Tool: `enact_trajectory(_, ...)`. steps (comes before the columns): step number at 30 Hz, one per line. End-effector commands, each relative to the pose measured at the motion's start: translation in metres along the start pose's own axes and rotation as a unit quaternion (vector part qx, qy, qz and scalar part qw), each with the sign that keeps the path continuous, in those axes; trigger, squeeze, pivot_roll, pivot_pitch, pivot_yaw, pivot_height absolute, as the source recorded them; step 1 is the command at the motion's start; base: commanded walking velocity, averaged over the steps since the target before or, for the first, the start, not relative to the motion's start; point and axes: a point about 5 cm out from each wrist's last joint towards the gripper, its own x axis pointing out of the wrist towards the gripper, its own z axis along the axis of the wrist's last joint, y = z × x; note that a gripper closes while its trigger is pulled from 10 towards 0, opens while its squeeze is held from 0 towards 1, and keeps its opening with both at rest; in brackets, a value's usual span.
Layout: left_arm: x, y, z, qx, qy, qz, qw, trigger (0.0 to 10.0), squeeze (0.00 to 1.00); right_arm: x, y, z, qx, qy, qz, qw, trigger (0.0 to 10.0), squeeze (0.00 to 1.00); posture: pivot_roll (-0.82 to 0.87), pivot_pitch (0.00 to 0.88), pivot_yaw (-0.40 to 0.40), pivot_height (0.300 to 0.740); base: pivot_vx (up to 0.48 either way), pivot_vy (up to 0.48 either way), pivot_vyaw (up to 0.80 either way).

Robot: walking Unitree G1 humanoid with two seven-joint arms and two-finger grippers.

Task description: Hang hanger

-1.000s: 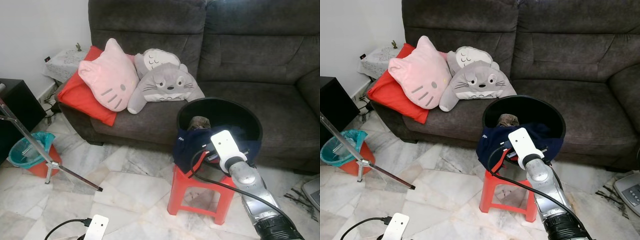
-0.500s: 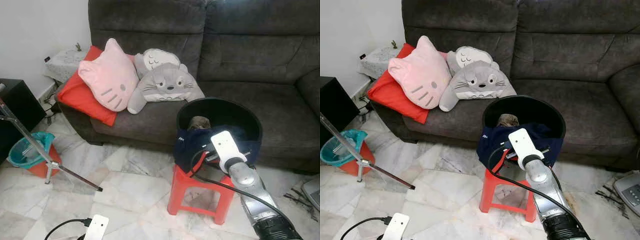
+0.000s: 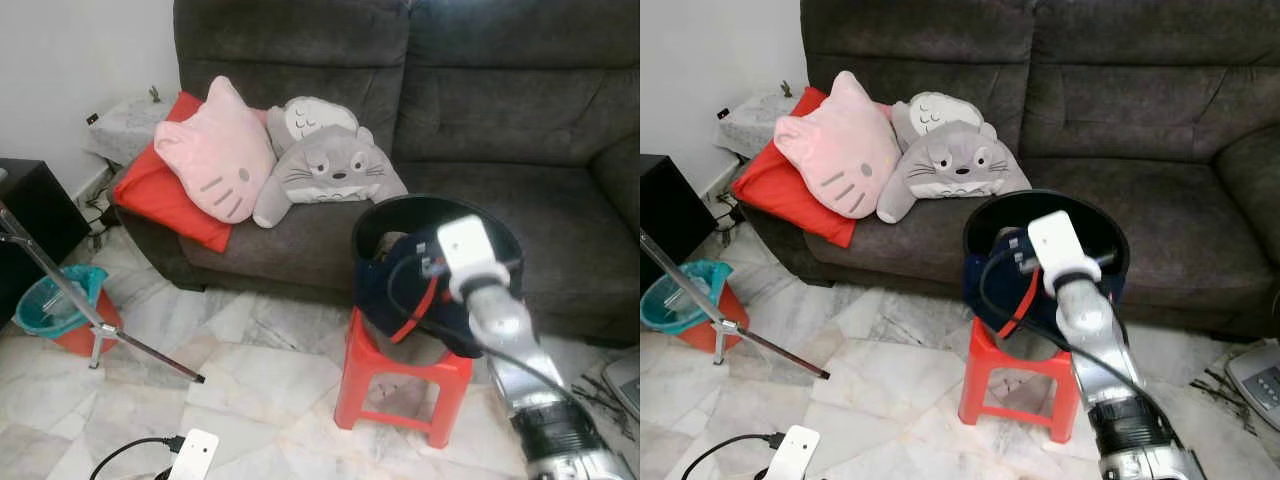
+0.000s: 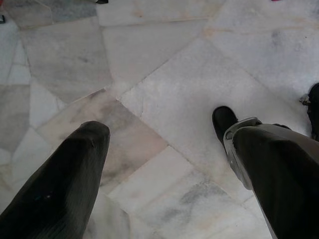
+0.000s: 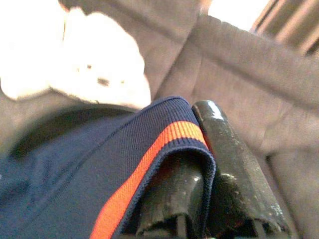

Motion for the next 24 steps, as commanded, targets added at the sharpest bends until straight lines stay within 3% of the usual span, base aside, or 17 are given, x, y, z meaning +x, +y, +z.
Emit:
enact_trajectory(1, -0.001, 0.001, -0.006, 0.009, 0.010, 0.000, 1.000, 10.0, 0.00, 0.001, 0.003, 0.007, 0.007, -0.012, 0.005, 1.000, 0.0, 0.00, -0.03, 0.000, 0.062, 0.740, 0.000, 0.000, 0.00)
enact_trajectory(6, -0.001, 0.001, -0.006, 0.008, 0.010, 0.001, 1.000, 10.0, 0.00, 0.005, 0.002, 0.029, 0.012, -0.049, 0.008, 0.999, 0.0, 0.00, -0.03, 0.000, 0.060, 0.740, 0.000, 0.000, 0.00)
enact_trajectory(7, -0.001, 0.000, -0.007, 0.008, 0.011, 0.001, 1.000, 10.0, 0.00, 0.004, 0.004, 0.036, 0.004, -0.060, 0.015, 0.998, 5.6, 0.00, -0.03, 0.000, 0.057, 0.740, 0.000, 0.000, 0.00)
enact_trajectory(8, -0.001, 0.000, -0.008, 0.008, 0.012, 0.000, 1.000, 10.0, 0.00, 0.003, 0.005, 0.038, 0.005, -0.064, 0.017, 0.998, 10.0, 0.00, -0.03, 0.000, 0.056, 0.740, 0.000, 0.000, 0.00)
enact_trajectory(14, -0.002, -0.001, -0.009, -0.014, 0.005, -0.002, 1.000, 10.0, 0.00, -0.004, 0.019, 0.036, 0.017, -0.060, 0.030, 0.998, 10.0, 0.00, -0.02, 0.000, 0.057, 0.740, 0.000, 0.000, 0.00)
enact_trajectory(18, -0.002, 0.000, -0.009, -0.002, 0.008, -0.001, 1.000, 10.0, 0.00, -0.010, 0.025, 0.030, 0.031, -0.047, 0.028, 0.998, 10.0, 0.00, -0.01, 0.000, 0.053, 0.740, 0.000, 0.000, 0.00)
enact_trajectory(24, -0.002, 0.001, -0.008, -0.005, 0.006, 0.001, 1.000, 10.0, 0.00, -0.018, 0.023, 0.016, 0.048, -0.020, -0.007, 0.999, 10.0, 0.00, 0.00, 0.000, 0.050, 0.740, 0.000, 0.000, 0.00)
